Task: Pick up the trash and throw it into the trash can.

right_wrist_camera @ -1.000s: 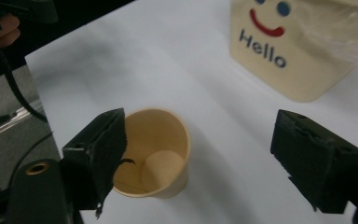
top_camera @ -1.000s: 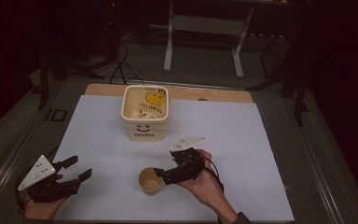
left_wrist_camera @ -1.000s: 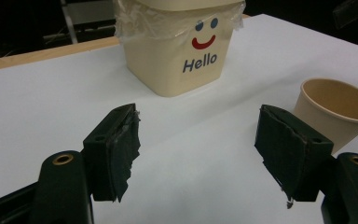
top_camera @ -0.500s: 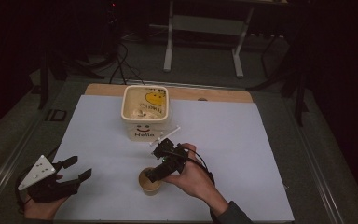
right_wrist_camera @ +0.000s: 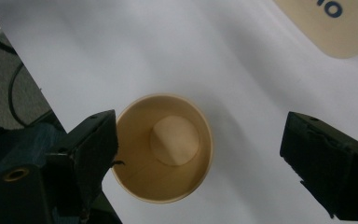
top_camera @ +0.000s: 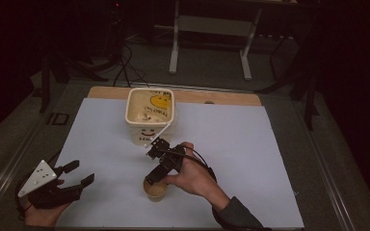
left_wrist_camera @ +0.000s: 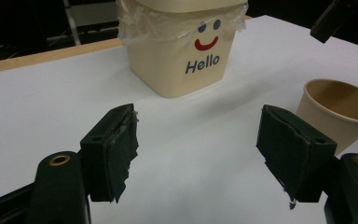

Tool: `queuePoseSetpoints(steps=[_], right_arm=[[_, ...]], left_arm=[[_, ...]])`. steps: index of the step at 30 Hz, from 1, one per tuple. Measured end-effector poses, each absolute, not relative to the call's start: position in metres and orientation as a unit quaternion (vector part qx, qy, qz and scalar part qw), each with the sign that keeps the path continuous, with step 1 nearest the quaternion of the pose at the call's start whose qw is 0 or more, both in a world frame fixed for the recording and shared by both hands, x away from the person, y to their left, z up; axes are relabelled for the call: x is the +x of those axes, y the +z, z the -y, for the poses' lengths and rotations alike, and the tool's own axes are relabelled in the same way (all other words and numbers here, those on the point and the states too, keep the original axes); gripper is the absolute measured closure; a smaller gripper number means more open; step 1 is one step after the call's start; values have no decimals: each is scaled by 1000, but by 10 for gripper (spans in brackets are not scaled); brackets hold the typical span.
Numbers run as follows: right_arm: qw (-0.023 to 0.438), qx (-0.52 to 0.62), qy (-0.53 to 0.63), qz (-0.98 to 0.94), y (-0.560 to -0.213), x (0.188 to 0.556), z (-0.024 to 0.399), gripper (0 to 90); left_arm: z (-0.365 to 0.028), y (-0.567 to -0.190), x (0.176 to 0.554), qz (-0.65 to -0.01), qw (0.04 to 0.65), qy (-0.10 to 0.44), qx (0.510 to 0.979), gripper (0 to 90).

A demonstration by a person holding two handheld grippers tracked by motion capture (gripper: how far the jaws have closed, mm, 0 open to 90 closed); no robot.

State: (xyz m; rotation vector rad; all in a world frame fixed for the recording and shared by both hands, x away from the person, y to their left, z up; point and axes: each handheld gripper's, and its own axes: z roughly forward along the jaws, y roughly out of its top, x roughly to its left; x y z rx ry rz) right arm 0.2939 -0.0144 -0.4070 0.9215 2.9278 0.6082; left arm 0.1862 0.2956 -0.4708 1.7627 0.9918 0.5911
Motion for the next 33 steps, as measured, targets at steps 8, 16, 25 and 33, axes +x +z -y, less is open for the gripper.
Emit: queuePoseSetpoints(steps=[8,16,25,33], right_arm=[[-8,287,159,-945,-412,294,5,100],[-19,280,135,-950,-418,293,-4,94],[-22,276,111,-954,-427,290,-12,89],[-24,269,92,-958,-437,288,-14,88]], left_arm=[[-296,-471,186,-409,495,244,727,290],[-296,-470,186,-410,494,243,727,291],[-296,-470,186,-410,495,243,727,291],[-296,-470,186,-410,495,242,727,291]])
